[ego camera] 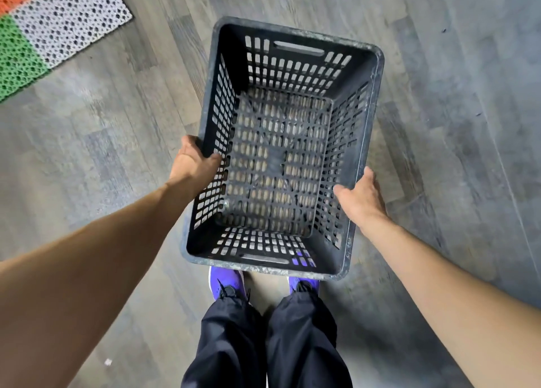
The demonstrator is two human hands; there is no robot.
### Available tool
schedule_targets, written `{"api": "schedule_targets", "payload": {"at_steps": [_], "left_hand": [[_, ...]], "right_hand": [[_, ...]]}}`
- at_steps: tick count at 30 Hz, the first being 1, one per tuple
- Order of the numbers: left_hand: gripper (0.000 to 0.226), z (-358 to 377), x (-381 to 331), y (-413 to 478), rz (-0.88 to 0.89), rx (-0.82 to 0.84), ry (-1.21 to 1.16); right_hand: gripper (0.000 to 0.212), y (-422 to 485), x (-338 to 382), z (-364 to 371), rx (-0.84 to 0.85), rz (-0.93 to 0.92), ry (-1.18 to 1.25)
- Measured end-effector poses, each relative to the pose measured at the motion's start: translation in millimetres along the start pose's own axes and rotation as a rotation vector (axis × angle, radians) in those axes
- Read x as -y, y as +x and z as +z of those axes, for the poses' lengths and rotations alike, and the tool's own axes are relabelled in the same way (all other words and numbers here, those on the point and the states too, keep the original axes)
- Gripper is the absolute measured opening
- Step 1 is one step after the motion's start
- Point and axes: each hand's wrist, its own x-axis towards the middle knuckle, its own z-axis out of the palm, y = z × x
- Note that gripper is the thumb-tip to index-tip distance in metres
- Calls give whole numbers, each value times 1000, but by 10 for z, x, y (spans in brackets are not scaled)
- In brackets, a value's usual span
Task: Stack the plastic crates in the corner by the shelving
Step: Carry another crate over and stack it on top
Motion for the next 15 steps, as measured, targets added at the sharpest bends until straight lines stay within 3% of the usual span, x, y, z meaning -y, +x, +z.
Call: {"api": "schedule_targets", "payload": {"at_steps": [4,10,15], "left_hand": [[35,-126,-11,0,-84,46,-54],[34,-243,256,-377,-134,13,-85],[23,-408,397,-778,-153,-143,-28]], "right_hand": [[59,33,-74,-184,77,94,367],[44,-146,-143,-283,105,91,360],[37,-415,26,-366,106,34,295]]}}
